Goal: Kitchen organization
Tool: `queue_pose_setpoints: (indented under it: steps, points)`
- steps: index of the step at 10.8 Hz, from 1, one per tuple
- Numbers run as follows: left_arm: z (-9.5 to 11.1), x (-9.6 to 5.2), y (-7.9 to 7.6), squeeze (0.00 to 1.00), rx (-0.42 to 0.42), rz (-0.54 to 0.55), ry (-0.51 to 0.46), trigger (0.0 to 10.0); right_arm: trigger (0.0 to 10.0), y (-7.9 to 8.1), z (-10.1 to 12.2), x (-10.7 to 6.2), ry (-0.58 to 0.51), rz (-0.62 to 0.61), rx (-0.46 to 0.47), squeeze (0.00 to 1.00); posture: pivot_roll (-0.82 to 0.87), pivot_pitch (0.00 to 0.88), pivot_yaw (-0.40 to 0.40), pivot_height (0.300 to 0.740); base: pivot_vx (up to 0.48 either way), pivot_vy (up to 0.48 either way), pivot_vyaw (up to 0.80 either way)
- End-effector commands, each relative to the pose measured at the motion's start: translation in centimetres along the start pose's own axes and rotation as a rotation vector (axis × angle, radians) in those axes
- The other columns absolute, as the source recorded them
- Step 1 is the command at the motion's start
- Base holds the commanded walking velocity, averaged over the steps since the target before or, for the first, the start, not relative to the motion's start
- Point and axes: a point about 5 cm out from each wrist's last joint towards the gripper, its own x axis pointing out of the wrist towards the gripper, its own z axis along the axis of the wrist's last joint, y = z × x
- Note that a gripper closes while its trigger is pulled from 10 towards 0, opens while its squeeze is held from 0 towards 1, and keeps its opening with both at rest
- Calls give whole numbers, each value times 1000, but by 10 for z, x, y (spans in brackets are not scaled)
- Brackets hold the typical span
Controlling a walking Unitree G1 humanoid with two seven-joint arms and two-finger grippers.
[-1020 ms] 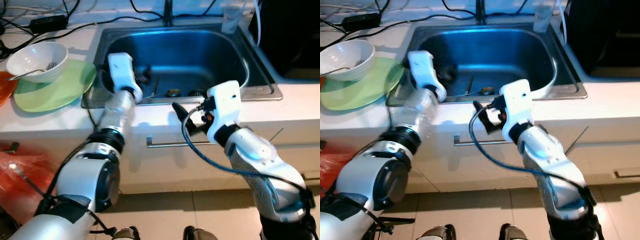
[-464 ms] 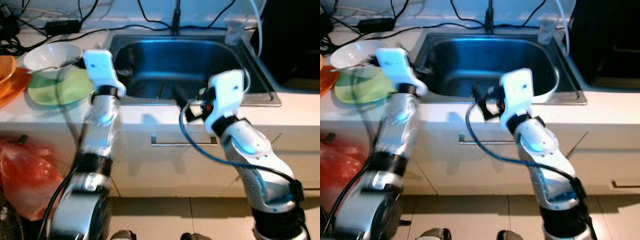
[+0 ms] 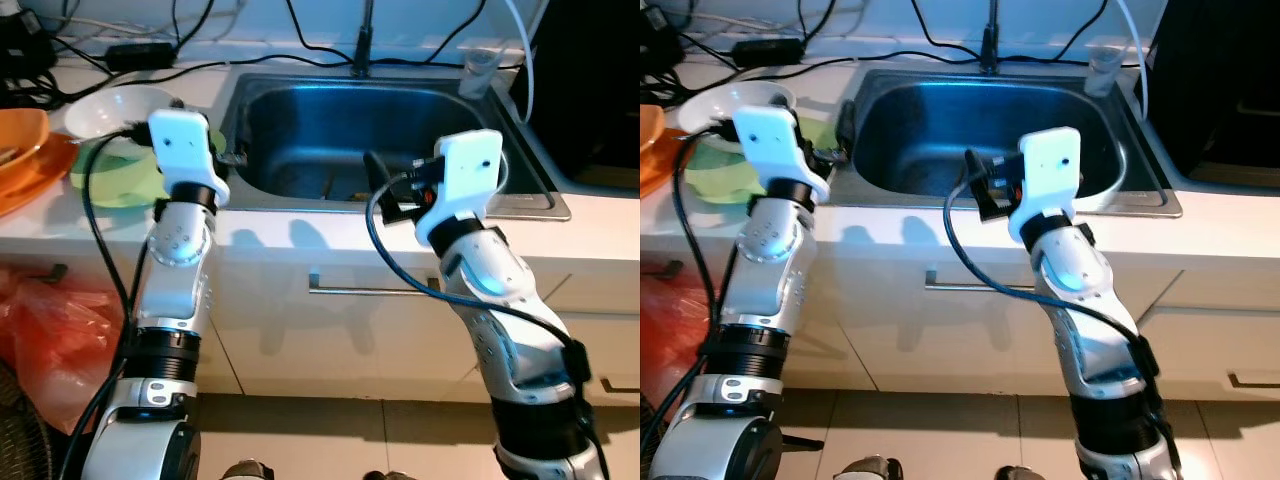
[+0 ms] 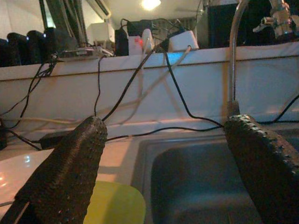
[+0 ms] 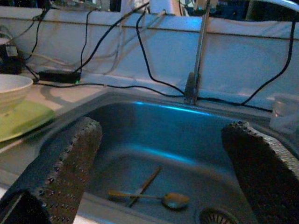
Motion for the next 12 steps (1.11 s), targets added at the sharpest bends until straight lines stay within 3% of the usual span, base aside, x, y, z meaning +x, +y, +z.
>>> queue_pose_setpoints:
  steps: [1,12]
  points:
    - [6,2,-2,0,9,-27,-13,10000,10000,0,0,1,-10,-15,-5,0,70,31,42,740,296,0,0]
    - [4,8,-9,0,-24,-25,28,10000,10000,-1,-3,7,-33,-27,-29,0,32,3,39,740,335,0,0]
